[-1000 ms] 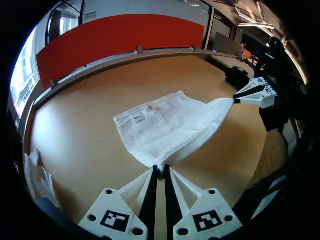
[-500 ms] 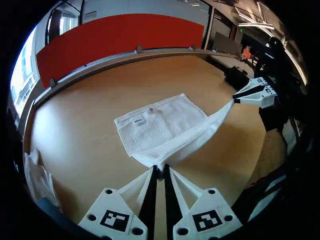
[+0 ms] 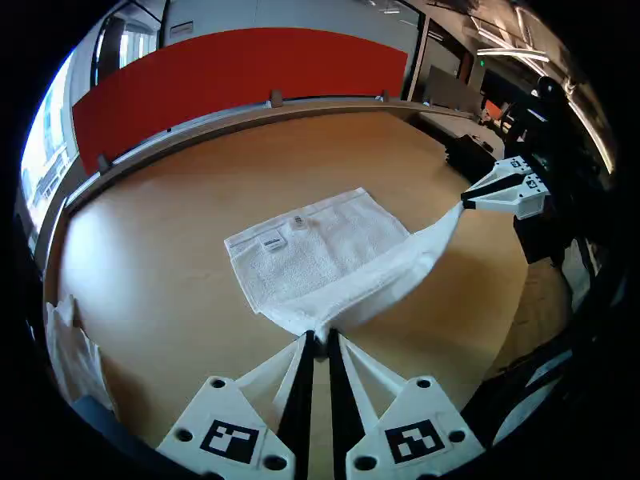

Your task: Fold towel

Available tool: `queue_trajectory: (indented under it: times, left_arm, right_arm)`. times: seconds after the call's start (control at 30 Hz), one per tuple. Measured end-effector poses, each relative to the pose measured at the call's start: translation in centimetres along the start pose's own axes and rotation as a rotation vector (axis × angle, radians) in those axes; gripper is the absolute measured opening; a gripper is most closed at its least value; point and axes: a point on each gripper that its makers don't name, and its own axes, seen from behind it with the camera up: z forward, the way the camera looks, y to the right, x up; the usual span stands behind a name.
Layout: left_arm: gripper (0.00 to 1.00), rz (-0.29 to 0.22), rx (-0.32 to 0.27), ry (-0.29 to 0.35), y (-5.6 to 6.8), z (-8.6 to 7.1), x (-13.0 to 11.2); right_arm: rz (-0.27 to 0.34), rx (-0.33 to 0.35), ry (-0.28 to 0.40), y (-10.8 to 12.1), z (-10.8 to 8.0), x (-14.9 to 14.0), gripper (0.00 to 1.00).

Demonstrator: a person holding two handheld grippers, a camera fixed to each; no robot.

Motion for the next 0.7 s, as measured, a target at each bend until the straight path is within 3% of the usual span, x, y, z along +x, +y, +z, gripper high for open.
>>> queue_trajectory:
  times: [0.7]
  left_arm:
    - [0.12,0.002,-0.012,-0.002,0.7,-1.1,0.4]
  right_arm:
    - [0.003,0.012,0.009,-0.1,-1.3,1.0,0.05]
